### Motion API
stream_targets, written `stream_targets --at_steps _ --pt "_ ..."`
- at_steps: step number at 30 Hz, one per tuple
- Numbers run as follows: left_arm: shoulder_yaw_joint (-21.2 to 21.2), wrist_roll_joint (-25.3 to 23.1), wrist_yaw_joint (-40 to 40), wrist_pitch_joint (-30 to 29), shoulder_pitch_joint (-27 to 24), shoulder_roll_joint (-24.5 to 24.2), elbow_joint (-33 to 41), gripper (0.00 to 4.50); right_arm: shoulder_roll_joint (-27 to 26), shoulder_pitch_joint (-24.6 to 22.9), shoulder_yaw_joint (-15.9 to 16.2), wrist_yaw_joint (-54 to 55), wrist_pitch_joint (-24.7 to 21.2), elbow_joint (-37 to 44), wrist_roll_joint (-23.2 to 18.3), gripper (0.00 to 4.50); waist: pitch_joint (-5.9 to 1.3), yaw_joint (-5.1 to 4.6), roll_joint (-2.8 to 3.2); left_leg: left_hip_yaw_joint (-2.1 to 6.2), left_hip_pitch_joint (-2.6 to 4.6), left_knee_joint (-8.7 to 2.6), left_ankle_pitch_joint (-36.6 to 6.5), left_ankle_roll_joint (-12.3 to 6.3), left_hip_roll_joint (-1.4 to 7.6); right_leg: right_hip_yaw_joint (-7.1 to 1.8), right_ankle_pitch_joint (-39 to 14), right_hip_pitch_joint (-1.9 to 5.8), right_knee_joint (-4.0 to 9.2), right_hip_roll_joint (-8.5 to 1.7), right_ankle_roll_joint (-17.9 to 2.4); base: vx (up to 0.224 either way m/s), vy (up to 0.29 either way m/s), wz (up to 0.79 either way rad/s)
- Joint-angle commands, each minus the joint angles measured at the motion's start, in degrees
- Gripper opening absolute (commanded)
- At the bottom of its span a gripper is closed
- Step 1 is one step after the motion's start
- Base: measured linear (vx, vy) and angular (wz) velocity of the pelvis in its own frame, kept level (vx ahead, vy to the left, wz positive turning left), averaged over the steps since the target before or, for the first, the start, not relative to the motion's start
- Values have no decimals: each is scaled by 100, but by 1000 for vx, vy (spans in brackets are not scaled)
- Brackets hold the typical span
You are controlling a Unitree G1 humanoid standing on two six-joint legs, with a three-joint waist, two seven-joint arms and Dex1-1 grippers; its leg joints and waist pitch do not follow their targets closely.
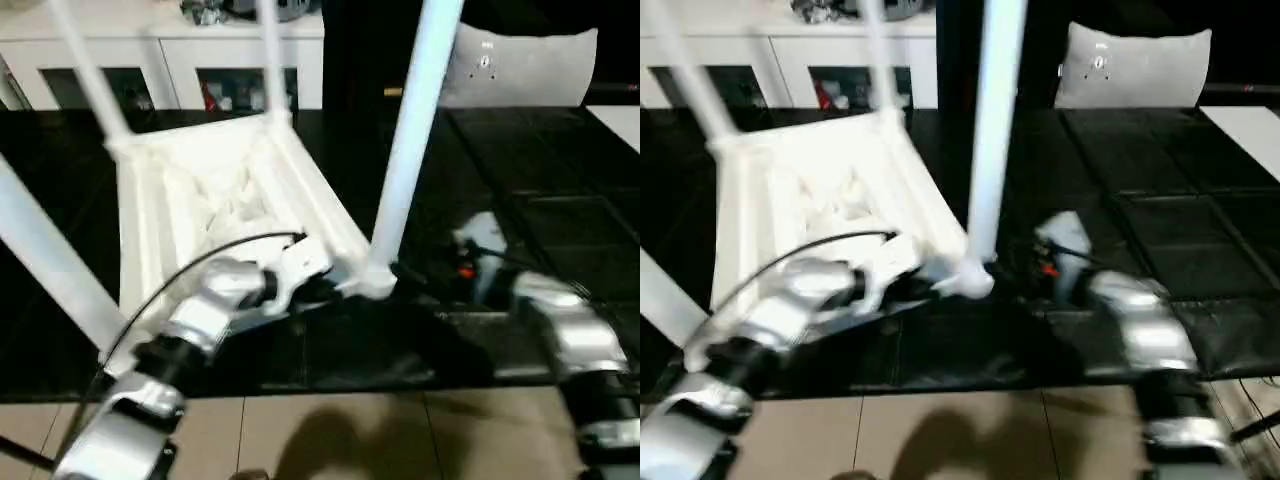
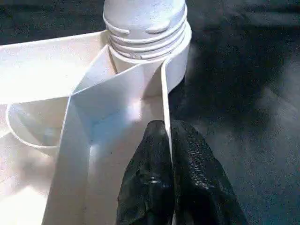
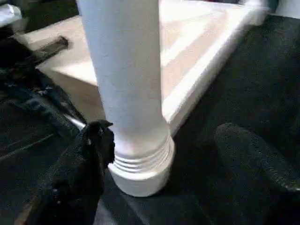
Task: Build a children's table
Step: Rotate leg to tighten
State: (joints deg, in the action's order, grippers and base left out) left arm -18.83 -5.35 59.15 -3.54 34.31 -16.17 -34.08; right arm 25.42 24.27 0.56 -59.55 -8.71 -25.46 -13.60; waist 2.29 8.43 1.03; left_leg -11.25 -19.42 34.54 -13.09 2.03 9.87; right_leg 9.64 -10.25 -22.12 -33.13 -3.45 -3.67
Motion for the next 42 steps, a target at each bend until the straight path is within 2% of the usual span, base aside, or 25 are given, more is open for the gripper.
stream_targets --at_steps 1,2,4,5,6,7,9,12,18,20,23,29,32,33,34,36,37,38,39,40,41,42 --pt "-284 1 556 367 -16 -81 21 0 175 -30 129 -480 25 155 -93 373 -374 23 -59 224 -7 -341 -236 -631 441 -466 -1785 329 470 -692 68 0 0 0" --pt "-284 1 556 367 -16 -81 21 0 175 -30 129 -480 25 155 -93 373 -376 27 -64 222 0 -337 -235 -640 449 -468 -1744 321 467 -685 49 0 0 0" --pt "-404 83 1138 771 3 -310 -28 0 438 -67 277 -1124 35 258 -204 373 -401 52 -64 231 -12 -322 -117 -685 469 -488 -1419 331 396 -693 -54 0 0 0" --pt "-404 83 1138 771 3 -310 -28 0 438 -67 277 -1124 35 258 -204 373 -408 86 -61 238 -17 -313 -18 -760 491 -494 -1146 322 347 -702 -163 0 0 0" --pt "-502 130 1566 989 31 -468 -45 0 566 -106 408 -1605 -33 381 -314 357 -413 107 -58 240 -10 -307 -4 -763 494 -493 -1108 314 346 -710 -191 0 0 0" --pt "-510 136 1618 1013 34 -483 -46 0 579 -113 432 -1673 -50 406 -329 357 -418 130 -76 234 -23 -303 1 -787 478 -496 -1051 333 323 -712 -218 0 0 0" --pt "-552 186 1882 1084 45 -546 -3 0 624 -142 559 -1956 -114 522 -380 336 -408 146 -65 233 -23 -308 -5 -816 491 -495 -1059 320 330 -710 -235 0 0 0" --pt "-601 244 2140 1143 55 -595 72 0 596 -140 683 -2125 -137 572 -381 301 -401 164 -67 237 -29 -320 -38 -723 501 -491 -1175 321 341 -726 -285 0 0 0" --pt "-689 325 2490 1277 98 -638 147 0 372 -121 900 -2251 -124 594 -383 255 -391 183 -66 229 -18 -337 -190 -568 487 -491 -1510 323 390 -729 -177 0 0 0" --pt "-696 350 2540 1289 105 -631 143 0 338 -128 938 -2285 -136 585 -392 233 -404 188 -46 238 -11 -333 -148 -553 505 -498 -1390 317 371 -731 -200 0 0 0" --pt "-688 362 2615 1328 114 -598 94 0 298 -159 981 -2371 -231 608 -449 210 -408 209 -47 238 -4 -329 -110 -563 513 -505 -1254 314 352 -730 -238 0 0 0" --pt "-589 465 2552 1179 84 -534 52 0 238 -196 977 -2440 -442 672 -573 195 -406 233 -52 232 -9 -332 -127 -524 498 -501 -1353 322 368 -729 -169 0 0 0" --pt "-474 483 2280 778 76 -483 102 0 146 -216 862 -2256 -661 752 -696 195 -405 234 -57 236 -10 -334 -96 -521 505 -500 -1325 322 361 -725 -175 0 0 0" --pt "-393 454 2010 443 75 -444 161 0 34 -200 783 -1900 -861 768 -675 195 -403 232 -57 232 -9 -336 -114 -513 506 -502 -1358 324 368 -729 -165 0 0 0" --pt "-375 447 1951 369 75 -435 177 0 7 -194 767 -1807 -906 768 -662 195 -394 222 -44 239 1 -350 -142 -463 521 -502 -1442 318 378 -729 -166 0 0 0" --pt "-135 452 1220 -368 61 -217 384 0 -368 -46 610 -538 -1150 580 -298 195 -355 195 -50 233 21 -370 -312 -347 506 -482 -1824 300 453 -736 -113 0 0 0" --pt "-124 453 1189 -399 61 -206 393 0 -385 -39 604 -489 -1153 570 -283 195 -322 148 -54 228 49 -383 -499 -211 457 -451 -2283 301 537 -745 -18 0 0 0" --pt "-27 452 876 -651 69 -78 458 0 -542 18 548 -48 -1126 469 -151 195 -324 85 -70 227 35 -385 -557 -148 393 -420 -2554 339 581 -736 121 0 0 0" --pt "64 430 541 -904 85 63 506 0 -710 87 500 452 -1117 351 14 195 -330 38 -80 225 12 -378 -532 -126 387 -415 -2574 356 576 -731 184 0 0 0" --pt "104 410 364 -1014 94 144 527 0 -814 137 486 797 -1123 268 150 195 -319 -37 -69 239 14 -385 -533 -130 395 -390 -2646 339 619 -718 226 0 0 0" --pt "171 342 -13 -1186 137 319 494 0 -1053 280 402 1618 -1175 18 393 195 -322 -128 -78 259 -1 -386 -539 -111 388 -367 -2628 359 623 -712 257 0 0 0" --pt "171 342 -13 -1186 137 319 494 0 -1053 280 402 1618 -1175 18 393 195 -321 -189 -80 259 -4 -384 -540 -107 382 -372 -2607 351 630 -709 243 0 0 0"
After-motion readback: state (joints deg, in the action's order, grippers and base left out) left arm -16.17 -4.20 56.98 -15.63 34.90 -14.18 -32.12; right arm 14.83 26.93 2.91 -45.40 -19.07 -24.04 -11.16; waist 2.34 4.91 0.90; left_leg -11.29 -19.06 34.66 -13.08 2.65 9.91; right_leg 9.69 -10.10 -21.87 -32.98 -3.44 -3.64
